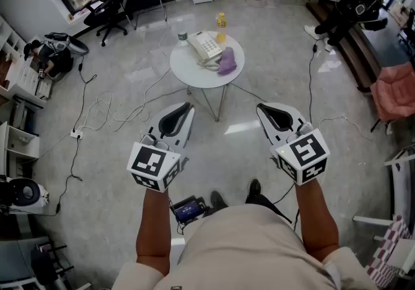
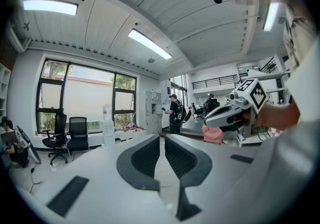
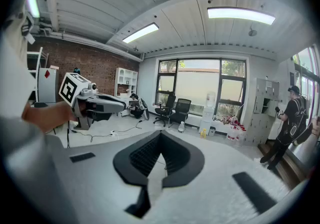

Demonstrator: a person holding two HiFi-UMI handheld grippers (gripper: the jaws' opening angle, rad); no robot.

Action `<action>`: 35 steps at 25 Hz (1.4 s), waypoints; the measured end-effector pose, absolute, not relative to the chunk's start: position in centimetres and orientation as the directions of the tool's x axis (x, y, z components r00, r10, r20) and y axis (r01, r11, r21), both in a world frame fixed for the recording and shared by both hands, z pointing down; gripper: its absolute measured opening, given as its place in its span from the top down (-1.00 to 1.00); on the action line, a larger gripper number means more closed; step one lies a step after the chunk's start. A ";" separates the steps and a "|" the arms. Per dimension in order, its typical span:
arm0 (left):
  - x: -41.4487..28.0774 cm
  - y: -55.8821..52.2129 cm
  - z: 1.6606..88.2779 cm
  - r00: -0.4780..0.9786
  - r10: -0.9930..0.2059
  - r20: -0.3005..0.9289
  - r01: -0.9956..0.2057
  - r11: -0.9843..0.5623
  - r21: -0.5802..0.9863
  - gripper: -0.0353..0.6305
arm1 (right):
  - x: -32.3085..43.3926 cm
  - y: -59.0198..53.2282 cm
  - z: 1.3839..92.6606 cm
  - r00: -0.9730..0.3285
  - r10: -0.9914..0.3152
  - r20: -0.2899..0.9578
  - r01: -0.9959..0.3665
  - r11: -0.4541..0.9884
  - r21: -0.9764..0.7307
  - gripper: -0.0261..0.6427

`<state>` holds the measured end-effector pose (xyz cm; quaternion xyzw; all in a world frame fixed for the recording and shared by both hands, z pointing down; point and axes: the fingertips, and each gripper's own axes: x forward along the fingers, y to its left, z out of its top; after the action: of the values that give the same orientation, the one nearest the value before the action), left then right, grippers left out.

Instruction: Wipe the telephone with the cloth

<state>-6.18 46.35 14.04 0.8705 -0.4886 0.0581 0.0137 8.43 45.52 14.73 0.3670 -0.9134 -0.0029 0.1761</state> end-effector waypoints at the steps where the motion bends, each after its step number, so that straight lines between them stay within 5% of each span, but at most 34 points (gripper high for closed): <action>1: -6.0 46.3 14.2 0.517 -0.848 0.118 -0.852 -0.523 -0.028 0.80 | 8.5 45.4 14.8 -0.669 -0.670 0.322 -0.669 0.732 0.133 0.94; 19: -4.9 45.6 20.7 0.600 -0.755 0.266 -0.795 -0.600 0.091 0.80 | 7.1 44.4 18.9 -0.697 -0.598 0.395 -0.648 0.762 0.011 0.94; 35: -7.4 45.6 22.3 0.605 -0.755 0.254 -0.796 -0.578 0.179 0.80 | 3.4 45.0 21.2 -0.756 -0.489 0.436 -0.573 0.816 -0.078 0.94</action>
<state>-7.40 45.59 22.33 0.8851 -0.4382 0.0749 0.1381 3.44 45.04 21.16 0.2849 -0.9313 0.1038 0.2021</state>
